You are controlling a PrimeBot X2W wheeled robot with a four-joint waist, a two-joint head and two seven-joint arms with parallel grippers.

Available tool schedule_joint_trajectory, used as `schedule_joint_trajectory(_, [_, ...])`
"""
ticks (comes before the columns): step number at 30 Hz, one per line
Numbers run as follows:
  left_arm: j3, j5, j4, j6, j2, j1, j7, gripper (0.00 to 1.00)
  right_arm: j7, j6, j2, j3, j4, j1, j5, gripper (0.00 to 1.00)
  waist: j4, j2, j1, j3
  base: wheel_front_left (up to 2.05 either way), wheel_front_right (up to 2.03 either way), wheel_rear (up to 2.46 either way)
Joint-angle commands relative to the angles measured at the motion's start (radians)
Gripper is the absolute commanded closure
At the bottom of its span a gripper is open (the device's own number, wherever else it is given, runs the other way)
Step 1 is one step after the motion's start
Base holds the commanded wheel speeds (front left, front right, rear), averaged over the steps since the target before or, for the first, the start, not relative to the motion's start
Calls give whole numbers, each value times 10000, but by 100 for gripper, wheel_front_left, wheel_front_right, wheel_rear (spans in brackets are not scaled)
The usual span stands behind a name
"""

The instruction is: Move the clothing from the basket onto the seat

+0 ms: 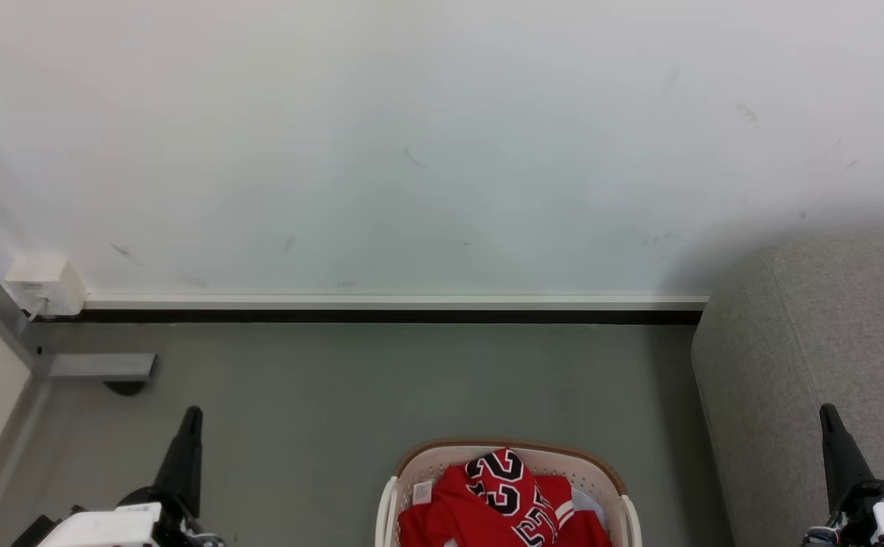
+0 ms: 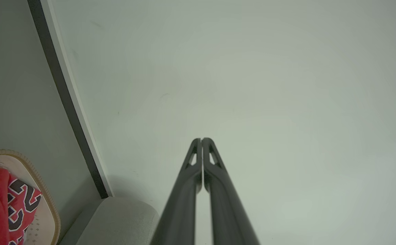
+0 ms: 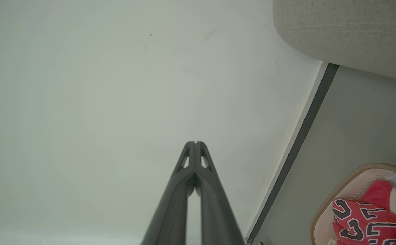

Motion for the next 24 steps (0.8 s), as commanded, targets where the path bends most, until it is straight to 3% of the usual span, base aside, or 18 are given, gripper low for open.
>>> schedule_joint_trajectory(1, [19,182,2,-9,27,-96,24,100,21,-18,-3,-42,24,-150,-92,100,0,0,0,0,0,0,0])
schedule_joint_trajectory(18, [19,181,2,-11,26,-95,24,100,21,-18,-3,-43,23,-150,-93,100,0,0,0,0,0,0,0])
schedule_joint_trajectory(19, [-2,0,0,0,0,-2,-3,0,-3,0,0,2,-3,0,-3,0,0,0,0,0,0,0,0])
schedule_joint_trajectory(24, [-35,-18,131,0,-54,136,-116,0,-150,1,43,198,67,125,-42,0,0,0,0,5,0,0,0])
